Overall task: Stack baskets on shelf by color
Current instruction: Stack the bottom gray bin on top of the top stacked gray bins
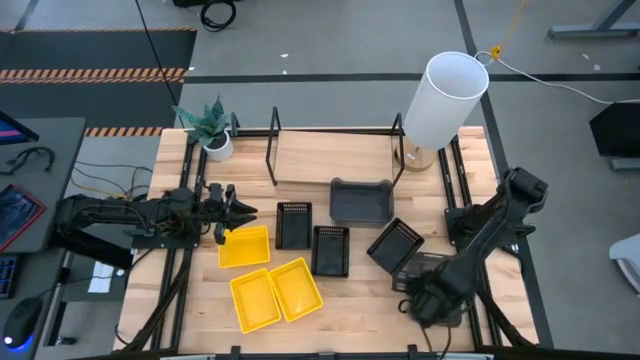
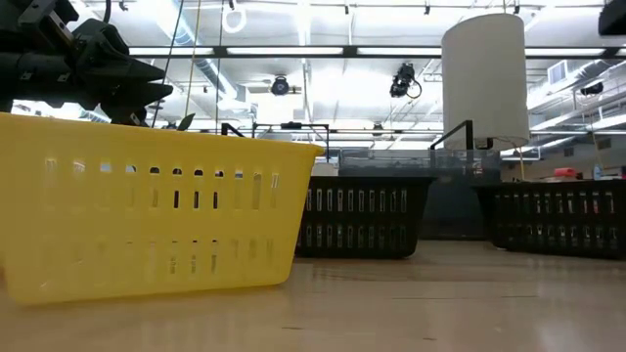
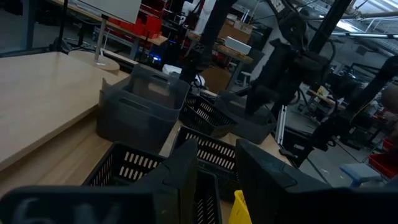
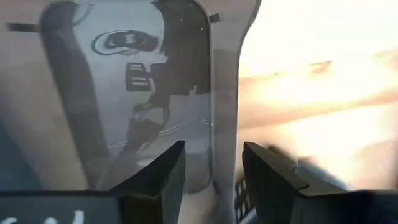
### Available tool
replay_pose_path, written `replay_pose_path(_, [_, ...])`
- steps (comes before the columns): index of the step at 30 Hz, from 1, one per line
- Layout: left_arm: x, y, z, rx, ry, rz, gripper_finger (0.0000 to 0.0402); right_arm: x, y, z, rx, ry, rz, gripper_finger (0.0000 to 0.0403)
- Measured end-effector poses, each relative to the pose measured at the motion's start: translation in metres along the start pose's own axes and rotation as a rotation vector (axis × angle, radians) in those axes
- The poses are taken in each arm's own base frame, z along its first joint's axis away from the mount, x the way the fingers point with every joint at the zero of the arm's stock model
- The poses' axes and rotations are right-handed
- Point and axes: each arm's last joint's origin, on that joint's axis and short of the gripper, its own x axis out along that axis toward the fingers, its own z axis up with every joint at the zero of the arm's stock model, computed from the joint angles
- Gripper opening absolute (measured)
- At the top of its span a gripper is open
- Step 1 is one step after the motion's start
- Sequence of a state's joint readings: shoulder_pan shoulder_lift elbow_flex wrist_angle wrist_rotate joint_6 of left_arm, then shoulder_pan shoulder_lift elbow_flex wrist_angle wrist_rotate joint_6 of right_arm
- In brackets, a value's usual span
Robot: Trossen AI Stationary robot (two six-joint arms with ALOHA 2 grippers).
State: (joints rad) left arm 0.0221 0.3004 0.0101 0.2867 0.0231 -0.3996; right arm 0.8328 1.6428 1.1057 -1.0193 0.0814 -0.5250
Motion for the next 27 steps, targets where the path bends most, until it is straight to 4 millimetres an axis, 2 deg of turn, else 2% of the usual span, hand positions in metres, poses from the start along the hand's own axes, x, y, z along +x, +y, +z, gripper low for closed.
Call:
replay_pose_path(4, [0.0,0.0,0.0,0.0,0.0,0.0,0.0117,0.02,-0.015,0.004,0.0,0.019,-0.004,0.0159])
replay_pose_path(9, [0.0,0.0,0.0,0.0,0.001,0.0,0.0117,0.034,-0.038,0.007,0.053,-0.002,-0.113,0.0159])
replay_pose_path(15, [0.0,0.0,0.0,0.0,0.001,0.0,0.0117,0.034,-0.064,-0.006,0.323,-0.053,-0.165,0.0159])
replay_pose_path(18, [0.0,0.0,0.0,0.0,0.0,0.0,0.0117,0.027,-0.073,-0.017,0.468,-0.045,-0.19,0.0159])
replay_pose_path(21, [0.0,0.0,0.0,0.0,0.0,0.0,0.0117,0.015,-0.076,-0.031,0.522,-0.041,-0.196,0.0159])
replay_pose_path(27, [0.0,0.0,0.0,0.0,0.0,0.0,0.0117,-0.022,-0.073,-0.048,0.653,-0.165,-0.217,0.0159])
